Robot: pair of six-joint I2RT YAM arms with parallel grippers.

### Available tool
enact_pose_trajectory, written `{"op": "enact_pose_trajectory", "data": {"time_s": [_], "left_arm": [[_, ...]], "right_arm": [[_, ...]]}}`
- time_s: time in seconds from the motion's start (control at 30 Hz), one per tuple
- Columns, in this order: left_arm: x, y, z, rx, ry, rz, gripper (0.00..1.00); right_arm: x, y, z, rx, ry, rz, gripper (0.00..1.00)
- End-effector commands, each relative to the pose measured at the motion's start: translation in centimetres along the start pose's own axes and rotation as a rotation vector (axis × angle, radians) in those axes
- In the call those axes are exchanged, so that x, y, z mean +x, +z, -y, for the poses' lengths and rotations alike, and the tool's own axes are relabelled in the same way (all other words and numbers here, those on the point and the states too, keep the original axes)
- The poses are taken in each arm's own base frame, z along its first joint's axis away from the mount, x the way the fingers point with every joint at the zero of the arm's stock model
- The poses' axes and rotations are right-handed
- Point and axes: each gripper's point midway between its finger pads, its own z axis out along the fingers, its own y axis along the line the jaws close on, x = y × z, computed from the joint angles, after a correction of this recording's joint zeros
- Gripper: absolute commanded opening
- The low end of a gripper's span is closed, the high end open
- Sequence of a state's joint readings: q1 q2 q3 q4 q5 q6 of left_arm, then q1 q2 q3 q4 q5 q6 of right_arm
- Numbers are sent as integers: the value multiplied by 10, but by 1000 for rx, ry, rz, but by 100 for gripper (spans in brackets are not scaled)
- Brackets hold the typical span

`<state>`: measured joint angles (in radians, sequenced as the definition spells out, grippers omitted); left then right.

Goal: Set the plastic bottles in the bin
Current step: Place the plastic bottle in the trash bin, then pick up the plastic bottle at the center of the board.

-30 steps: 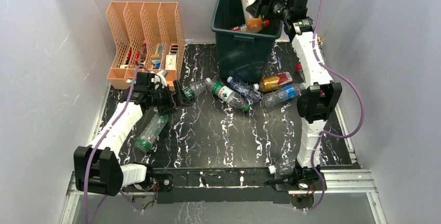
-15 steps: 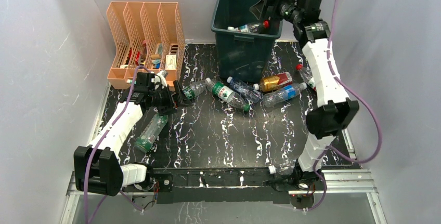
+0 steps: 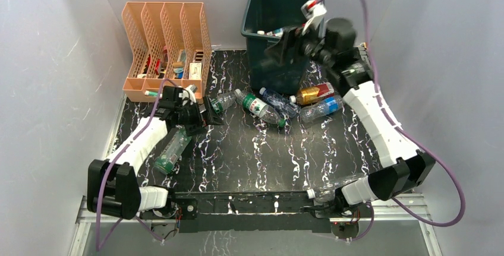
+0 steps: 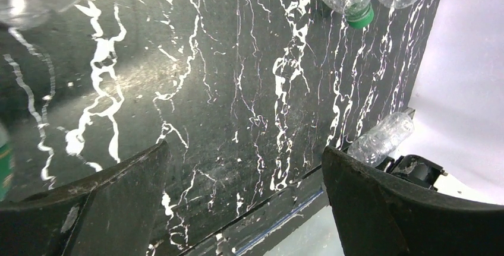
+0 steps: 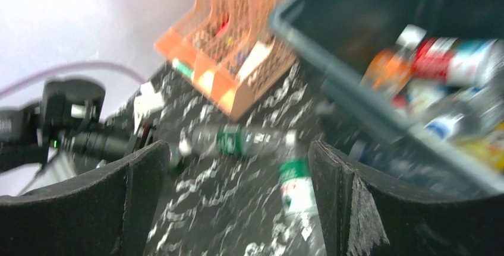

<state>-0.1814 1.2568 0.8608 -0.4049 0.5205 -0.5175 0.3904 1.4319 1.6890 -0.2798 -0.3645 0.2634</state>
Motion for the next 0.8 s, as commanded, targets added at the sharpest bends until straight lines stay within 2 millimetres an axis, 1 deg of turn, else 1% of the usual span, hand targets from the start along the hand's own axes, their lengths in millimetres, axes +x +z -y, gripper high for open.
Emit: {"op": "enact_pose_trajectory", "data": {"time_s": [0.0, 0.03, 0.07, 0.1, 0.13, 0.27, 0.4, 0.53, 0.63, 0.77], "left_arm": [[9, 25, 11, 62, -16, -54, 98], [9, 30, 12, 67, -15, -60, 98], [9, 36, 13, 67, -16, -66, 98], [9, 41, 11, 64, -22, -78, 98], [8, 45, 12, 67, -26, -83, 98], [3, 60, 14, 85, -45, -101, 98], [4, 72, 15, 99, -61, -125, 98], [7, 81, 15, 105, -65, -154, 98], [9, 88, 11, 104, -72, -175, 98], [13, 94, 10, 123, -85, -196, 98]], "right_arm": [[70, 15, -12, -18, 41, -113, 98], [83, 17, -13, -27, 52, -129, 98], [102, 19, -11, -25, 67, -159, 98], [109, 21, -12, -28, 73, -164, 98], [124, 23, -8, -23, 83, -191, 98], [161, 32, 1, -13, 119, -246, 98], [185, 42, 10, 0, 146, -273, 98], [199, 52, 11, -9, 153, -289, 98], [211, 60, 14, -7, 156, -321, 98], [229, 65, 17, -3, 170, -353, 98]]}}
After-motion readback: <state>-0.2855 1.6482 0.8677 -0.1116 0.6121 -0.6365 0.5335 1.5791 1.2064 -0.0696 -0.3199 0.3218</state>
